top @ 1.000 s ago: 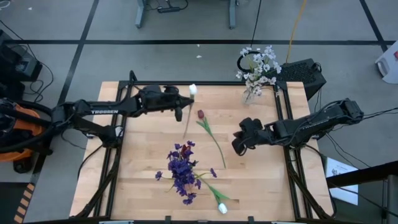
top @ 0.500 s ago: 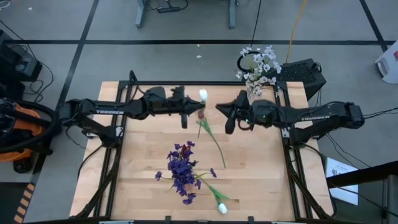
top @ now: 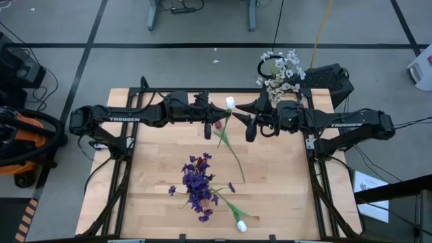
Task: Sort flowers into vase by color
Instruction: Put the white flower into the transparent vase
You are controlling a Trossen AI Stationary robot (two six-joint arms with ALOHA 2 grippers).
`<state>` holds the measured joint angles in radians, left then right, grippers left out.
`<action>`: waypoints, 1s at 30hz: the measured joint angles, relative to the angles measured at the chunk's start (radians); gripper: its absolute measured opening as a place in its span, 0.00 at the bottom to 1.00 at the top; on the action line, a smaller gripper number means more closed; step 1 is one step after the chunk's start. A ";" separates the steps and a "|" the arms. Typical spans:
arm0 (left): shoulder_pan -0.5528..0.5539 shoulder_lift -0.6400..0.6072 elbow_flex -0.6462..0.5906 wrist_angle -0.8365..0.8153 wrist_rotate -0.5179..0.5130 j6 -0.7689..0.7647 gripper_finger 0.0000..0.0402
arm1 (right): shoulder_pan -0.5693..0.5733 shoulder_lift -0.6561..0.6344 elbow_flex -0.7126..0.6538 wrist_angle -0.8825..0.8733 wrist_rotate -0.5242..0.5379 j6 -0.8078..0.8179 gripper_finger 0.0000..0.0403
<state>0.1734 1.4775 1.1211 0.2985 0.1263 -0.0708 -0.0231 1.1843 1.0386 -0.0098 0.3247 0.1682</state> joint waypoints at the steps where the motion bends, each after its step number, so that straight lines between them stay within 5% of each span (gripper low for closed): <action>1: 0.000 0.000 0.001 0.001 0.000 0.000 0.01 | 0.000 0.007 0.000 0.007 -0.012 0.000 0.36; 14: -0.042 0.000 0.001 -0.032 -0.001 0.008 0.01 | 0.001 0.095 0.000 0.136 -0.016 -0.001 0.43; 18: -0.044 0.000 0.001 -0.052 -0.005 0.005 0.01 | 0.001 0.100 0.000 0.134 -0.018 -0.009 0.34; 25: -0.043 0.000 0.001 -0.053 -0.037 -0.004 0.10 | 0.002 0.101 0.000 0.134 -0.027 -0.030 0.03; 30: -0.044 -0.001 0.001 -0.054 -0.036 -0.024 0.20 | 0.001 0.101 0.000 0.126 -0.017 -0.042 0.03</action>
<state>0.1295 1.4769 1.1221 0.2443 0.0907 -0.0944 -0.0223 1.2850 1.0386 0.1166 0.3073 0.1261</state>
